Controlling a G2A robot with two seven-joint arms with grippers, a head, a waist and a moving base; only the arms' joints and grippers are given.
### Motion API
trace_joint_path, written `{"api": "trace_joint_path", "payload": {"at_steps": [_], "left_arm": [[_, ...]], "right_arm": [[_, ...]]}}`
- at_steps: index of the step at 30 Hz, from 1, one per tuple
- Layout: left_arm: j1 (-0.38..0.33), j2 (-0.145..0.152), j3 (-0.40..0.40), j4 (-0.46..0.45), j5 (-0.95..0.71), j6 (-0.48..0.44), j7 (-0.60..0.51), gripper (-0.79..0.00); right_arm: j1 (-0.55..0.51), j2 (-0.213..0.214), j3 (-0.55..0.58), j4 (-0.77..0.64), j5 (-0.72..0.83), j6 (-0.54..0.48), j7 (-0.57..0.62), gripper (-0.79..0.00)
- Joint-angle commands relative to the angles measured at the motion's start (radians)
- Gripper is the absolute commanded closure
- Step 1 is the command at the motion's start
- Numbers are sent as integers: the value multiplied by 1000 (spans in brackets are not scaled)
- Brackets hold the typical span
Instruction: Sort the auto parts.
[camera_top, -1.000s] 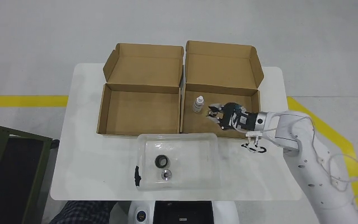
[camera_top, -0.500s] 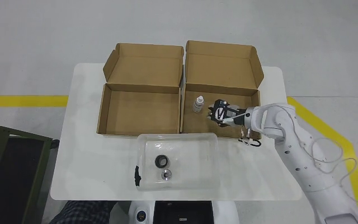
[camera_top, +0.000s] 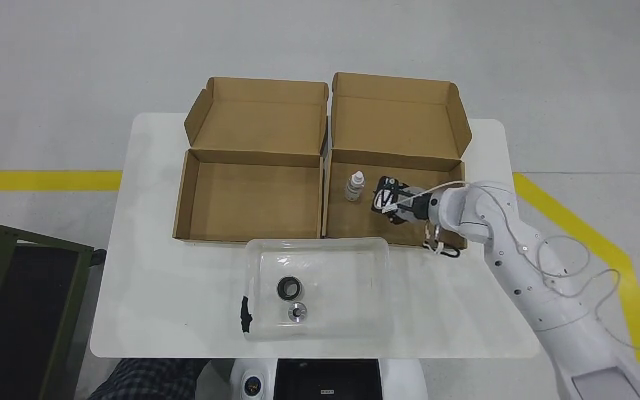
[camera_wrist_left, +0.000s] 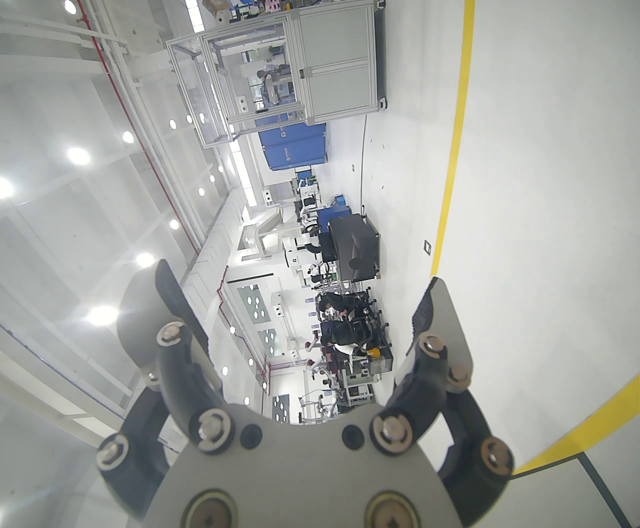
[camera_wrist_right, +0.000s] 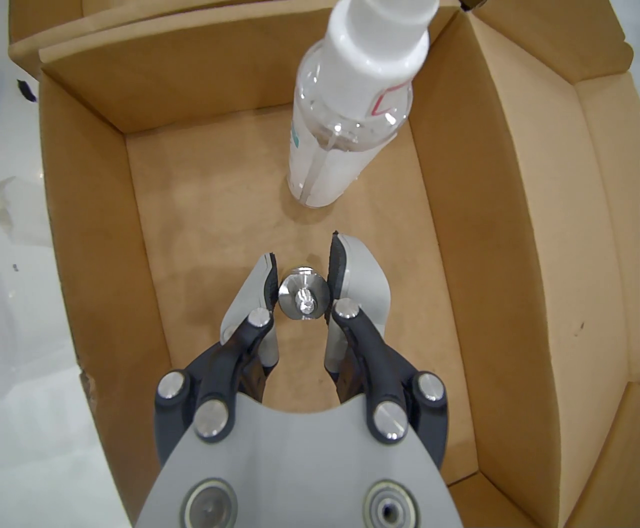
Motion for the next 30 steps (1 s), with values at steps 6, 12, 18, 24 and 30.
{"api": "trace_joint_path", "payload": {"at_steps": [6, 12, 18, 24, 30], "left_arm": [[0, 0, 0, 0, 0, 0, 0, -785], [0, 0, 0, 0, 0, 0, 0, -785], [0, 0, 0, 0, 0, 0, 0, -785], [0, 0, 0, 0, 0, 0, 0, -785], [0, 0, 0, 0, 0, 0, 0, -785]], "right_arm": [[16, -10, -31, 31, -5, 16, -7, -357], [14, -11, -26, 15, 1, 23, -15, -548], [-9, 3, 25, -62, -6, 19, -8, -653], [-44, 19, 89, -144, 16, 8, -15, -674], [-82, 31, 139, -234, 38, 4, -26, -693]]}}
